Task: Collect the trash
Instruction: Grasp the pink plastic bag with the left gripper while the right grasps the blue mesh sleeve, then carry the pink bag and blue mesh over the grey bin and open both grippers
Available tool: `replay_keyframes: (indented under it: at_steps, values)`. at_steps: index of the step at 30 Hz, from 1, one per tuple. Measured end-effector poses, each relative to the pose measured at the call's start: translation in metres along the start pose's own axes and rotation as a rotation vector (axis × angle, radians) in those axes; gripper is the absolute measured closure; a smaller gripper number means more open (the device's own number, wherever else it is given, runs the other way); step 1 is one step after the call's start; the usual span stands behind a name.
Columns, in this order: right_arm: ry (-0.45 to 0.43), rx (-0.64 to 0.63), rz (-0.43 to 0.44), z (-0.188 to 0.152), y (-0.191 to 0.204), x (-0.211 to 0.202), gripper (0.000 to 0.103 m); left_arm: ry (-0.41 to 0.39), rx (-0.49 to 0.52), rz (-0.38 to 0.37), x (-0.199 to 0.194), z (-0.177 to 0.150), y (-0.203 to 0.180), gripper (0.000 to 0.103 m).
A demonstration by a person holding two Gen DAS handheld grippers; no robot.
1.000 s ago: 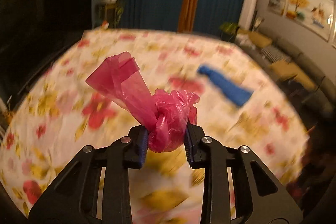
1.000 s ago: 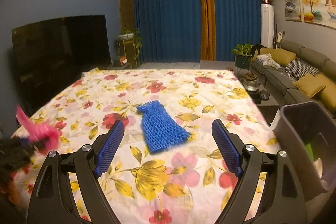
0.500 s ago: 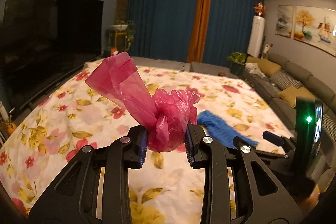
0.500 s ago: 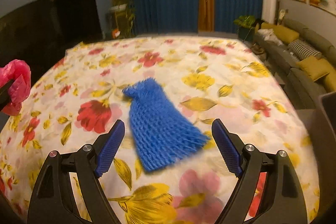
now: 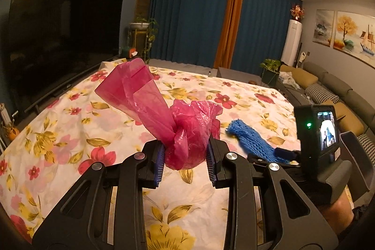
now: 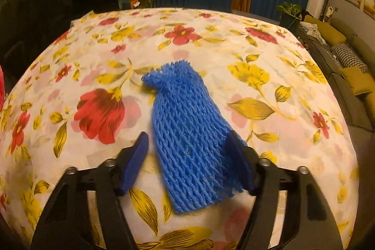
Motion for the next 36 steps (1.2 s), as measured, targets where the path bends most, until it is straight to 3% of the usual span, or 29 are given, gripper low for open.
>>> replay_keyframes:
  at_steps: [2,5,7,8,15,24,36]
  values:
    - [-0.003,-0.006,0.003,0.0,0.001,0.0,0.048,0.001,-0.003,0.004,0.001,0.0,0.001,0.074]
    - [-0.008,0.001,0.004,0.0,-0.001,-0.001,0.061,0.005,-0.004,0.008,0.002,-0.001,0.001,0.074]
    - [-0.011,0.016,0.01,-0.001,-0.003,-0.002,0.082,0.006,0.001,0.008,0.003,-0.001,0.0,0.074]
    - [-0.012,0.024,0.016,-0.001,-0.005,-0.002,0.088,0.005,0.004,0.009,0.003,-0.001,-0.001,0.074]
    - [-0.087,0.087,0.07,-0.005,-0.017,-0.025,0.09,0.012,0.01,0.016,0.006,-0.003,-0.001,0.074]
    - [-0.259,0.163,0.137,-0.016,-0.037,-0.099,0.09,0.014,0.024,0.019,0.009,-0.007,-0.007,0.074]
    - [-0.372,0.222,0.164,-0.044,-0.061,-0.138,0.09,0.002,0.063,-0.008,-0.001,-0.009,-0.039,0.074]
Point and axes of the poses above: each gripper's, at about its wrist camera, not at the fingertips, and x roughly the way its jaws point, y to its left, z to its top, the point moved 3 cm from there along x, roughly the way its jaws point, and after that the axes turned 6 degrees about -z, right-handed, at the moved point
